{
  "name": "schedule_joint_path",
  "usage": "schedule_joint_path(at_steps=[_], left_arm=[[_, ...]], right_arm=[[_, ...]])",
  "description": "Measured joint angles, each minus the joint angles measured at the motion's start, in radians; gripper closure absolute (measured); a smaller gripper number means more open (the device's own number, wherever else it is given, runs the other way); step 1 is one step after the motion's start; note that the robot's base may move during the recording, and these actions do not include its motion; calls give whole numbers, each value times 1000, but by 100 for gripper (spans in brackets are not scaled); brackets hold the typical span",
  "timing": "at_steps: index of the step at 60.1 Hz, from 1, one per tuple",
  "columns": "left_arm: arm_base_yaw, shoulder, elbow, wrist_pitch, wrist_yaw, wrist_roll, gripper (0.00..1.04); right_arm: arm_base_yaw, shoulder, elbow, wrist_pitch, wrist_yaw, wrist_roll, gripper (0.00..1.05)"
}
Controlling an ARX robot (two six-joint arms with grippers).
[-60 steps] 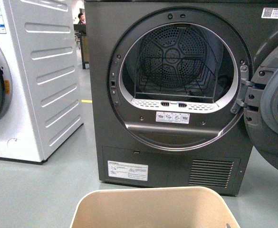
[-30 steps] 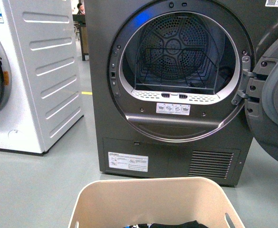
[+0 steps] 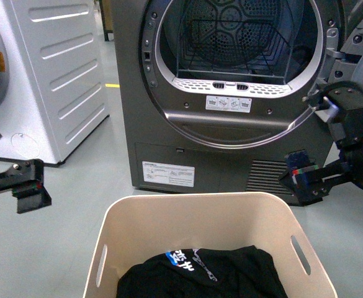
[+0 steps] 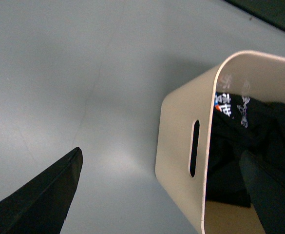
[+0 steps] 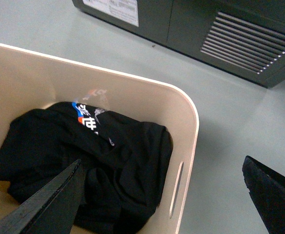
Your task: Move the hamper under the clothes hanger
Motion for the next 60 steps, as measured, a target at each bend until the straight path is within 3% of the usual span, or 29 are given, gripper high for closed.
schedule_joint_path(at_steps=[5,36,60], left_arm=[[-37,60,34,0,37,10,7],[-166,373,303,-128,11,2,7],[-193,431,350,-160,10,-25,7]], right_arm=[[8,92,53,-6,35,-14,8],[-39,371,213,-4,100,-36,8],[-50,470,270,6,138,-58,8]])
